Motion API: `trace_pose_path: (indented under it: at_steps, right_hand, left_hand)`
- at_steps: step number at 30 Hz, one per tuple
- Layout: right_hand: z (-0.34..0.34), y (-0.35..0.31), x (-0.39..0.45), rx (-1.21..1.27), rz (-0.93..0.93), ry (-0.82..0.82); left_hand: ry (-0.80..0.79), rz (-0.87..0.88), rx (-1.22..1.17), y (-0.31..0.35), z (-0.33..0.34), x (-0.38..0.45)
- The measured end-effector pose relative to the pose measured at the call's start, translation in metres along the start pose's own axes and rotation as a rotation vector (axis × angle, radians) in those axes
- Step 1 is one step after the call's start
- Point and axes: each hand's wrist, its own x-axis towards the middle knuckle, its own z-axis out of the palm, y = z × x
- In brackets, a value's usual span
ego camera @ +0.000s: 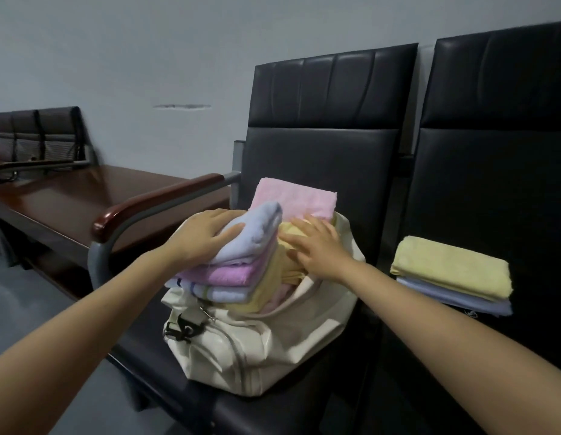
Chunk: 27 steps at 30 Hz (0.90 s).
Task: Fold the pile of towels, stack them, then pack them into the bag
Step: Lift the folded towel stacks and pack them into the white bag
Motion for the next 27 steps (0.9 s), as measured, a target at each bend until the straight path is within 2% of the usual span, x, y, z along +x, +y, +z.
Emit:
trace_pose_path:
  at_steps: [5, 9, 13, 15, 16, 17, 19, 20, 21, 24, 27]
  right_hand:
    - [-0.003, 0.008, 0.010, -0.242, 0.019, -0.168]
    - [0.001, 0.004, 0.032, -0.249, 0.153, -0.197]
    - [-0.001, -0.003, 0.040, -0.245, 0.164, -0.247]
    - [-0.005, -0.006, 0.035, -0.165, 0.167, -0.274]
    - [-0.008, -0.007, 0.027, -0.105, 0.148, -0.233]
    - [-0.008, -0.008, 0.016, -0.031, 0.099, -0.114]
    - [-0.004, -0.014, -0.015, 0.188, -0.037, 0.294]
    - [0.000, -0.018, -0.032, 0.323, -0.079, 0.419]
    - [0.005, -0.024, -0.048, 0.399, -0.119, 0.393]
    - [0.022, -0.045, -0.070, 0.276, -0.190, -0.038]
    - [0.014, -0.055, -0.069, 0.031, -0.193, -0.175]
  left_hand:
    - [0.020, 0.079, 0.074, 0.016, 0.001, 0.004]
    - [-0.010, 0.065, 0.082, 0.029, 0.003, 0.000]
    - [-0.026, 0.015, 0.115, 0.035, 0.015, -0.016]
    - [-0.050, -0.051, 0.172, 0.029, 0.022, -0.019]
    - [-0.054, -0.093, 0.195, 0.026, 0.025, -0.019]
    - [-0.048, -0.131, 0.208, 0.023, 0.028, -0.019]
    - [-0.018, -0.175, 0.215, 0.022, 0.032, -0.017]
    - [0.000, -0.187, 0.207, 0.023, 0.033, -0.016]
    - [0.019, -0.194, 0.198, 0.025, 0.033, -0.015]
    - [0.064, -0.195, 0.202, 0.031, 0.032, -0.012]
    - [0.156, -0.162, 0.197, 0.036, 0.034, -0.016]
